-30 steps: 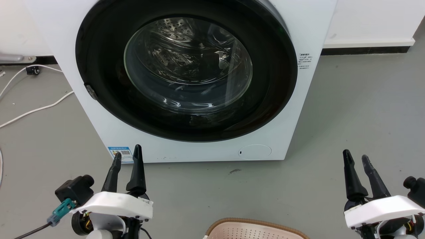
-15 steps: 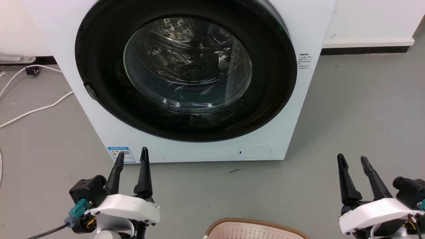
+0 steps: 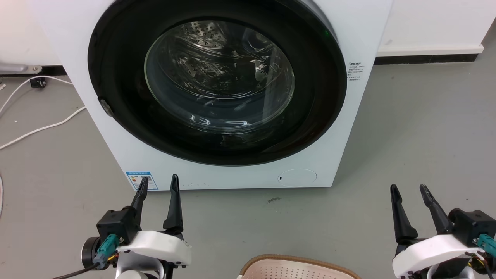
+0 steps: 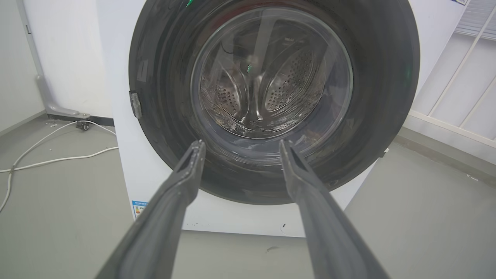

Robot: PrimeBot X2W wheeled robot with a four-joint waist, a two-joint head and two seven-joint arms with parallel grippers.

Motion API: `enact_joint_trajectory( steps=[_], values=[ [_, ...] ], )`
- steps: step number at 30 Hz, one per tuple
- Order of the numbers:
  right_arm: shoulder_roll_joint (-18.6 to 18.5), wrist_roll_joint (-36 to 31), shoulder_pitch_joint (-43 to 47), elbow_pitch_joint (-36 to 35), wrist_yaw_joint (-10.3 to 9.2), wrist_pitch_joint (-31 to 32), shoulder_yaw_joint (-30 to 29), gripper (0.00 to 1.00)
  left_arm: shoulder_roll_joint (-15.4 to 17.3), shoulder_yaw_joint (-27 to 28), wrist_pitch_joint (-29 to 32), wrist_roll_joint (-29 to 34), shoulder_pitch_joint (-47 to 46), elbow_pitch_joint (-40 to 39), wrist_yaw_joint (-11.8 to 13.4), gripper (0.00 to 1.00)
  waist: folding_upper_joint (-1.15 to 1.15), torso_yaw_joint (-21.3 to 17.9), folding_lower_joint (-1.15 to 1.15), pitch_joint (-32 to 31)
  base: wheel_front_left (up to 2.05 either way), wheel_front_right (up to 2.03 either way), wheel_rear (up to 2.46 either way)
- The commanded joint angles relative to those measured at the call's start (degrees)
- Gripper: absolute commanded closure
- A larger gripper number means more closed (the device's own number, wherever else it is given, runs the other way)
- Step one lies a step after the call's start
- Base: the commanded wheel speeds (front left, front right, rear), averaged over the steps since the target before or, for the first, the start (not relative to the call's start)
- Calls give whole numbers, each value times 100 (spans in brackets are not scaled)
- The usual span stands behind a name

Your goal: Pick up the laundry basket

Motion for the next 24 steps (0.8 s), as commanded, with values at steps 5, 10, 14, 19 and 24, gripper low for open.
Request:
enact_joint_trajectory(
  steps=[5,10,14,19,24],
  values=[
    [26,-390,43,-36,0,-9,-11,0,37,-47,-100,338,7,4,81,0,0,5,0,1,0,0,0],
    [46,-633,80,-49,-1,-30,-36,0,52,-43,-158,539,25,6,126,0,0,14,0,-2,0,0,0],
    [64,-829,96,-66,-1,-46,-64,0,60,-36,-199,686,51,-3,151,0,0,22,0,2,0,0,0],
    [89,-971,122,-66,-1,-45,-119,0,63,-48,-255,886,82,-12,190,0,0,35,0,6,0,0,0],
    [108,-1137,140,-71,-1,-60,-137,0,54,-58,-308,1064,119,8,205,0,0,34,0,2,0,0,0]
  ],
)
